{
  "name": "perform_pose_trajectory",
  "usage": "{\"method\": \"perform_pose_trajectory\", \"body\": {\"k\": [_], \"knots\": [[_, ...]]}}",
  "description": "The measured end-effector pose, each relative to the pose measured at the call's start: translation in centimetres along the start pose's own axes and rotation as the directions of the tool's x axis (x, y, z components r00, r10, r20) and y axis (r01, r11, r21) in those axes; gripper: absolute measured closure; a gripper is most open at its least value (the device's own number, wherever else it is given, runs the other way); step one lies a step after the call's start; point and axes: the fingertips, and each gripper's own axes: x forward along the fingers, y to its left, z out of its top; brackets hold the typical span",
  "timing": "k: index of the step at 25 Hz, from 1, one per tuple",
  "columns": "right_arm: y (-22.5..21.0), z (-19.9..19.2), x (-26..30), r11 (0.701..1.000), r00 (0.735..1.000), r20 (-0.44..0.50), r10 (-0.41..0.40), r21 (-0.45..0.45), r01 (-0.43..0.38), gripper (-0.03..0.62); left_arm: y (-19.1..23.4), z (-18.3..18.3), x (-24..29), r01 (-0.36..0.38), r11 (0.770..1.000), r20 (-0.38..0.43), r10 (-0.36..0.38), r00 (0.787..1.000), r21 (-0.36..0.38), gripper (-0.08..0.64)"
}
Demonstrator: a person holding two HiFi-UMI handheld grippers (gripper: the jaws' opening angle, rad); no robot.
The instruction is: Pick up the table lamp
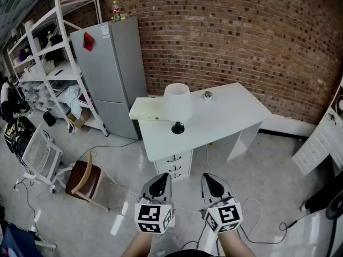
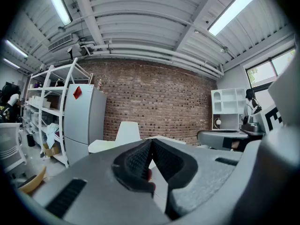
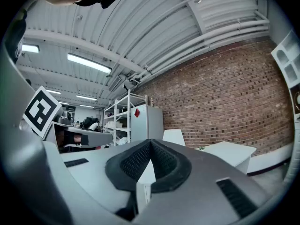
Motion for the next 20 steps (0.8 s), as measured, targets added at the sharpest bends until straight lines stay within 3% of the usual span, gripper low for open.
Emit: {"method": "perform_pose_trajectory", "body": {"k": [15, 20], "knots": [[-3.9, 0.3, 17.4, 0.997, 0.998, 0.004, -0.066, 0.032, 0.066, 0.595, 10.5, 3.6, 14.4, 0.132, 0.990, -0.022, -0.131, 0.991, 0.049, 0.555], [-4.2, -1.3, 21.6, 0.994, 0.997, -0.031, -0.077, 0.073, 0.079, 0.595, 13.8, 3.2, 18.0, 0.162, 0.987, -0.024, -0.162, 0.987, 0.021, 0.554]]}}
